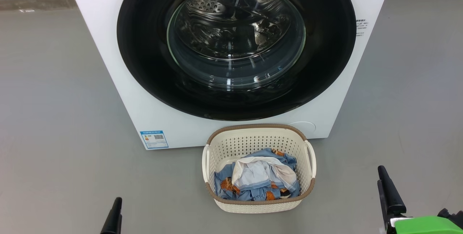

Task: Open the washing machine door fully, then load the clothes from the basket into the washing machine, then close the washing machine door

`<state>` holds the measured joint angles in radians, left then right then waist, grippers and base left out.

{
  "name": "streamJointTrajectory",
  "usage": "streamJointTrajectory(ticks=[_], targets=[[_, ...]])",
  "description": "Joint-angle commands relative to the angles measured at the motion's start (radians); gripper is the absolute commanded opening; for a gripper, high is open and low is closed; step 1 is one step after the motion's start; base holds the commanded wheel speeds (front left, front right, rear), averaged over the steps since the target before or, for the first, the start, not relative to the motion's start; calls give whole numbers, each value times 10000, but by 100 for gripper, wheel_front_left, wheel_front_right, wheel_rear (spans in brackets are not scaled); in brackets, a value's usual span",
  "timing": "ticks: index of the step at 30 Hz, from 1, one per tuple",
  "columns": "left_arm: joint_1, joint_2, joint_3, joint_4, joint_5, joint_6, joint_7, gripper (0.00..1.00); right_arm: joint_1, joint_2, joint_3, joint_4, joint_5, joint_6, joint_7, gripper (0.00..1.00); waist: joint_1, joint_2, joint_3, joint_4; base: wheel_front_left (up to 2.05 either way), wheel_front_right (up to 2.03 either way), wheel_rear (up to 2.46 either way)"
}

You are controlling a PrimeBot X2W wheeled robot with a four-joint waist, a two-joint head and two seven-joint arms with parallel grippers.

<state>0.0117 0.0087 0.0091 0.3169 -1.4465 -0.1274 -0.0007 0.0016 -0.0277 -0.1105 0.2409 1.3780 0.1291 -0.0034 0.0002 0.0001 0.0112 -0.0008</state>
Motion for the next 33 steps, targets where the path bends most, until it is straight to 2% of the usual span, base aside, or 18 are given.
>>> streamJointTrajectory(ticks=[1, 14, 33], targets=[[-259, 158, 95, -337, 298, -11, -135, 100, -215, -85, 100, -380, -434, 5, -122, 100, -1, -1, -2, 3, 0, 0, 0], [-202, 195, 52, -528, 2202, -14, -489, 100, -183, -105, 226, -847, -2490, 7, -474, 100, -1, -1, 1, -4, 0, 0, 0], [-131, 253, 313, -1216, 5909, 10, -1048, 100, -122, -394, 634, -1286, -6211, 9, -1030, 100, -1, -1, 35, 23, 0, 0, 0]])
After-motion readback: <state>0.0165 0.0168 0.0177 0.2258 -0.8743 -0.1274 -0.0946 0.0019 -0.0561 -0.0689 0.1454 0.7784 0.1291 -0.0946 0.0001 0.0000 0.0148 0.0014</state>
